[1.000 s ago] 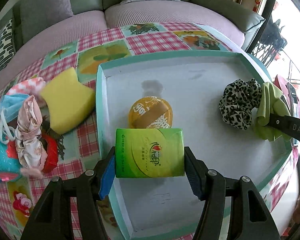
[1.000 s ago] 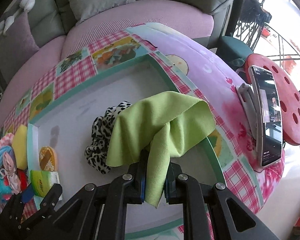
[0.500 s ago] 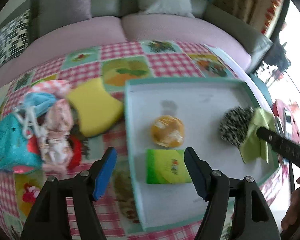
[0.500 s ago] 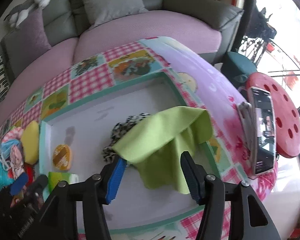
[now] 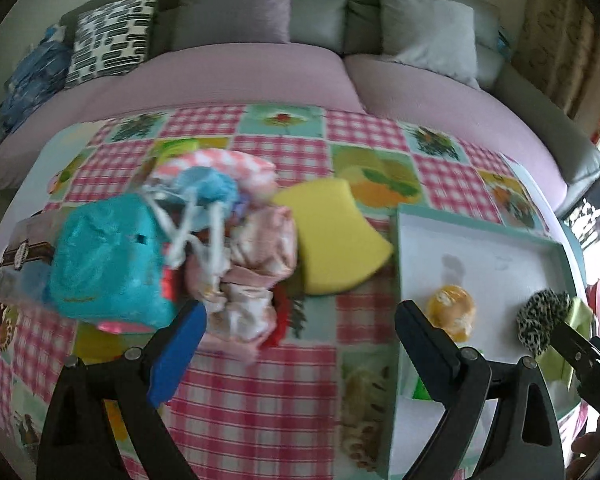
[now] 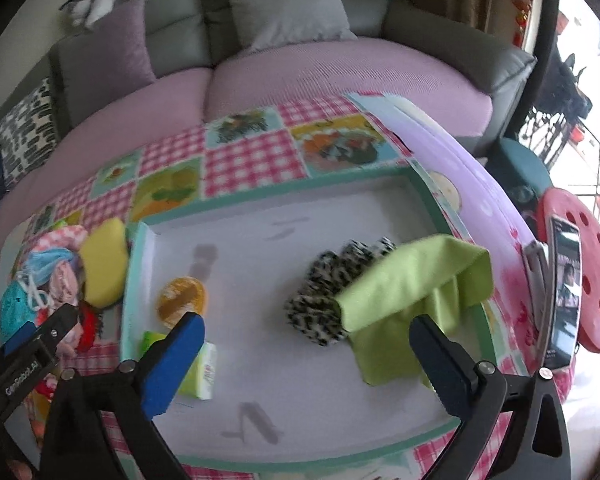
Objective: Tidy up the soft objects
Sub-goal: 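Move both tools back toward the pile, left tool toward the teal box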
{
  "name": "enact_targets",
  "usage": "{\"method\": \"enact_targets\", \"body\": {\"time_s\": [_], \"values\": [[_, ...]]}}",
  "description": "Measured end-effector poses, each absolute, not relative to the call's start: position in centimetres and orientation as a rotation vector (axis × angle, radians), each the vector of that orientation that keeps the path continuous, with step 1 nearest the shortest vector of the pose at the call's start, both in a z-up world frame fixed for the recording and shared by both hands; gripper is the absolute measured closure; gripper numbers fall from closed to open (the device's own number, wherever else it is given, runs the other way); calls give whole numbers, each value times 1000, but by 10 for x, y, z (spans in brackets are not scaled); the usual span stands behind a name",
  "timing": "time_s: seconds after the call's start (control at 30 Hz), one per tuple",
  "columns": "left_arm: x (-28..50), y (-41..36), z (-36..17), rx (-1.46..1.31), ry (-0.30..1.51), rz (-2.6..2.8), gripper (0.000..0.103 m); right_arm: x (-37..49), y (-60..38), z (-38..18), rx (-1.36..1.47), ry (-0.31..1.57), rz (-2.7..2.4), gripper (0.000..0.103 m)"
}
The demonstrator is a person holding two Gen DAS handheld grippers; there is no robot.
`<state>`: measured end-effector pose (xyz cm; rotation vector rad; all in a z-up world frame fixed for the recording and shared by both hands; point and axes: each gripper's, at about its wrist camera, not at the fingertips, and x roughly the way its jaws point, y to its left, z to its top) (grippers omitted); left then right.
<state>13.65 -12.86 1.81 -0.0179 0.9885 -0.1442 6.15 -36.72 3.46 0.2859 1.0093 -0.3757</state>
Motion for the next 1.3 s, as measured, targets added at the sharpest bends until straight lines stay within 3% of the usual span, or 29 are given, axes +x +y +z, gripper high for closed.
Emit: {"method": "enact_targets", "body": {"time_s": [0.63, 1.3], "values": [[139, -88, 40, -21, 939, 74, 8, 78, -308, 55, 221, 829, -284, 0], [139, 26, 44, -252, 976, 169, 8, 98, -235, 40, 173, 859, -97, 0]]}}
